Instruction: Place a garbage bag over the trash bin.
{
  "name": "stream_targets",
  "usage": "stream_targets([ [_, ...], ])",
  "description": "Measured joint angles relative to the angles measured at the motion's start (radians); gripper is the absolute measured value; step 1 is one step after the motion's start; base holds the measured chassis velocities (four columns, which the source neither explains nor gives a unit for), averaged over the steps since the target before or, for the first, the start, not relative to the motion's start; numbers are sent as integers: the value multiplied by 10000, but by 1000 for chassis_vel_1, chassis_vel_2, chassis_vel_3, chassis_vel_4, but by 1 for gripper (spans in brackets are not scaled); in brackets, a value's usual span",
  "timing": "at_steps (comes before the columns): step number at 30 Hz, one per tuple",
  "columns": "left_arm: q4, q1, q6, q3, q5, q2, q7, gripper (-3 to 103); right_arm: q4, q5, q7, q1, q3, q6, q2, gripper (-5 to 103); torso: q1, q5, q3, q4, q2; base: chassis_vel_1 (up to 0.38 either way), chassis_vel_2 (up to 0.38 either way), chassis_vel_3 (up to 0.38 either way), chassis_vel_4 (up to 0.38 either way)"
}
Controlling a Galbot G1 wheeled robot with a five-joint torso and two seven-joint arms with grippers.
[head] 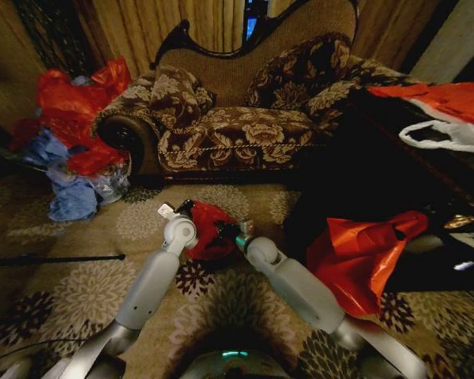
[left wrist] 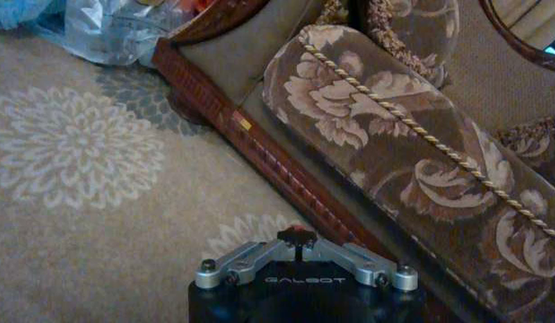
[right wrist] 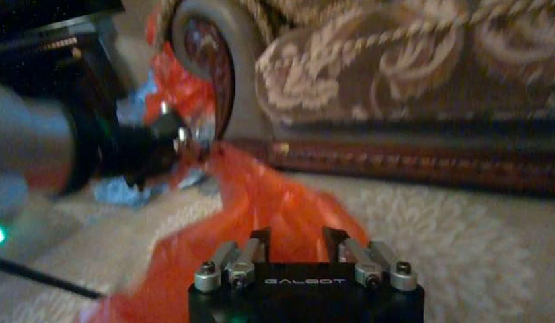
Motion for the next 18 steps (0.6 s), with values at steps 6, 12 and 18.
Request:
stream_targets([
  [6,-80,133,1,-1,-10,-10,31,0,-689,69,-50,471,748,1,353,65,0,-1,0,2,0,0,0,0,0],
  [12,-105,192,1,-22,-11,41,54,0,-2434,-20,-31,871,806,415,1226,54,1,-2,2,4,-1,0,0,0,0],
  [18,4,144,-8,-4,35,-13,111,0,-3409,-256,-58,767,637,597,2074,34,2,-3,2,3,-1,0,0,0,0],
])
